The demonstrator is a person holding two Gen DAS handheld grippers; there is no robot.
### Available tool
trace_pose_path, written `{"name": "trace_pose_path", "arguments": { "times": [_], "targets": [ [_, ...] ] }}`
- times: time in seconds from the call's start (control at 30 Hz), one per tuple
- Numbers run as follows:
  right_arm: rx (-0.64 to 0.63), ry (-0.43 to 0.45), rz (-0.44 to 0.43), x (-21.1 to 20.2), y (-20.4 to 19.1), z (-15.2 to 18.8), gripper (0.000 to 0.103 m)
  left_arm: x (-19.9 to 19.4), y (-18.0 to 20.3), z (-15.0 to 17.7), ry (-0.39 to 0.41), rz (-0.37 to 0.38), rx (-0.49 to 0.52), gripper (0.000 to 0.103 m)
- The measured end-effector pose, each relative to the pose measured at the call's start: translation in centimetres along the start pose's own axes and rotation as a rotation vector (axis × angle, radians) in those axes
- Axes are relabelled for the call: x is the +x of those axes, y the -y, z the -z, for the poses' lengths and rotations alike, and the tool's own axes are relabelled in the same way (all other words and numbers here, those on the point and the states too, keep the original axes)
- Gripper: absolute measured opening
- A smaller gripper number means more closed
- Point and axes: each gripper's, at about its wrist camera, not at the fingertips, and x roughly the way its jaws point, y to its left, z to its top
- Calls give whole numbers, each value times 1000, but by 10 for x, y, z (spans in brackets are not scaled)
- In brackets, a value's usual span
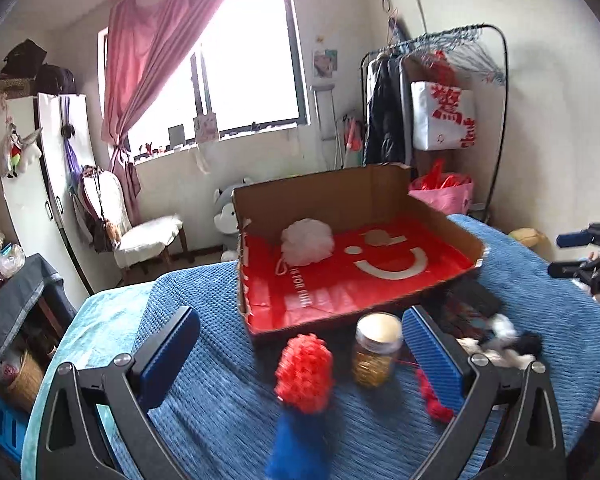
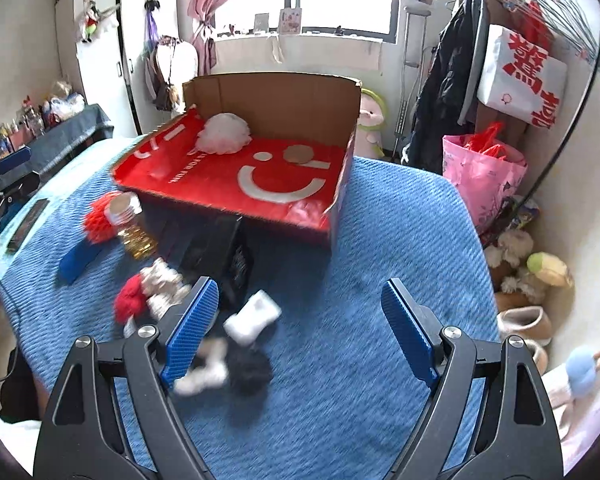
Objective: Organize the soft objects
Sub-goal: 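Withdraw both tools from the box back over the remaining items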
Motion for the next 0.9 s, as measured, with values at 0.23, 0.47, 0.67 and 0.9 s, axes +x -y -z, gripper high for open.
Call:
{"name": "trace_pose_path", "arguments": {
  "times": [0.23,0.47,0.67,0.9],
  "targets": [
    [16,54,-16,-33,-18,29,84,-47,18,1,47,17,-31,103],
    [24,113,-39,-64,-33,49,84,-77,23,5,66,-16,-45,103],
    [11,163,-33,-84,-49,62,95,-98,27,15,72,22,-92,103],
    [27,234,51,-86,-70,88,97,-94,47,48,51,47,-112,103]
  ]
}}
